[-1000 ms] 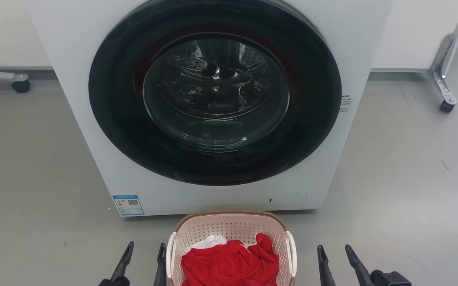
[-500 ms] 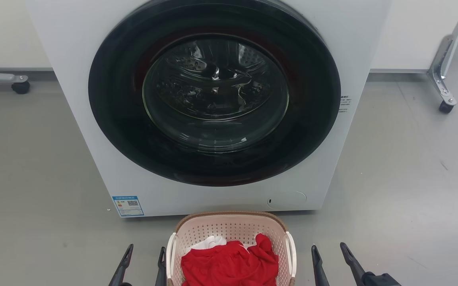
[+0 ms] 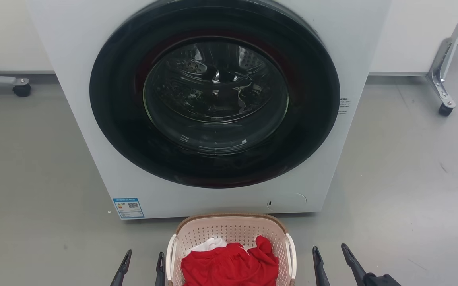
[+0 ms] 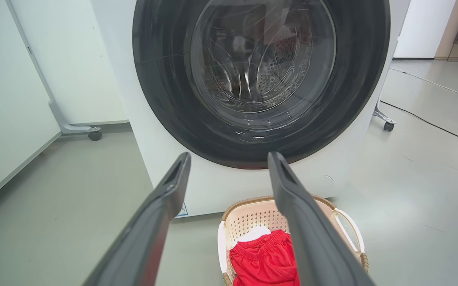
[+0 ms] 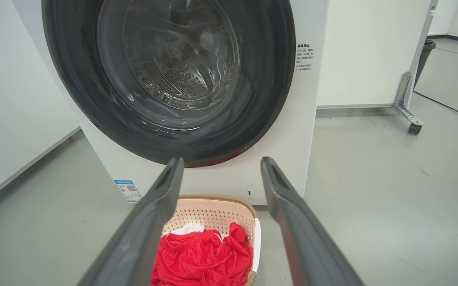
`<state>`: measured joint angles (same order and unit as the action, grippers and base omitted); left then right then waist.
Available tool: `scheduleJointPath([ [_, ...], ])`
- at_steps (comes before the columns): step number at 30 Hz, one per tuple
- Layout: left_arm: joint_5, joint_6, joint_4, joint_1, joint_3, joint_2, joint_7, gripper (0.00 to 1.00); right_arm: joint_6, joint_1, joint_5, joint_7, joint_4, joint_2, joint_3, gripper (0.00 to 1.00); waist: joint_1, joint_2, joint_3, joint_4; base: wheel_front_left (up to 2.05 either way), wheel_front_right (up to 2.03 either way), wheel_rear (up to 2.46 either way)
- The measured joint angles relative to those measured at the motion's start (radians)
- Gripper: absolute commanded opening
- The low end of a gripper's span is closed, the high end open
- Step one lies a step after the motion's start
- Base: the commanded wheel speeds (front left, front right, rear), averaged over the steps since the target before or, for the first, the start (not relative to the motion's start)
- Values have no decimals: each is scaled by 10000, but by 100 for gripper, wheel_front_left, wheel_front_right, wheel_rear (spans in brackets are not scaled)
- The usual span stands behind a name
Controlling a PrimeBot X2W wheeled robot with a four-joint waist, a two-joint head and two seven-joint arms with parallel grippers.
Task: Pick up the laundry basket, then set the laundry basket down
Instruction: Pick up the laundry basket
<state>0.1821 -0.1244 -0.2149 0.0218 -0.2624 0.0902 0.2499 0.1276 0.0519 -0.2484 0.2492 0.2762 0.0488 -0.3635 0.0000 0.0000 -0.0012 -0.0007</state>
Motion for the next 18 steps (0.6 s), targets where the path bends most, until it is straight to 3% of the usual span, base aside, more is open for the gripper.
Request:
scheduleJointPath([
  [18, 13, 10, -36, 96, 86, -50, 0, 100, 0, -199, -77, 0, -144, -2, -56, 100, 0, 0, 34, 2, 0, 0, 0],
])
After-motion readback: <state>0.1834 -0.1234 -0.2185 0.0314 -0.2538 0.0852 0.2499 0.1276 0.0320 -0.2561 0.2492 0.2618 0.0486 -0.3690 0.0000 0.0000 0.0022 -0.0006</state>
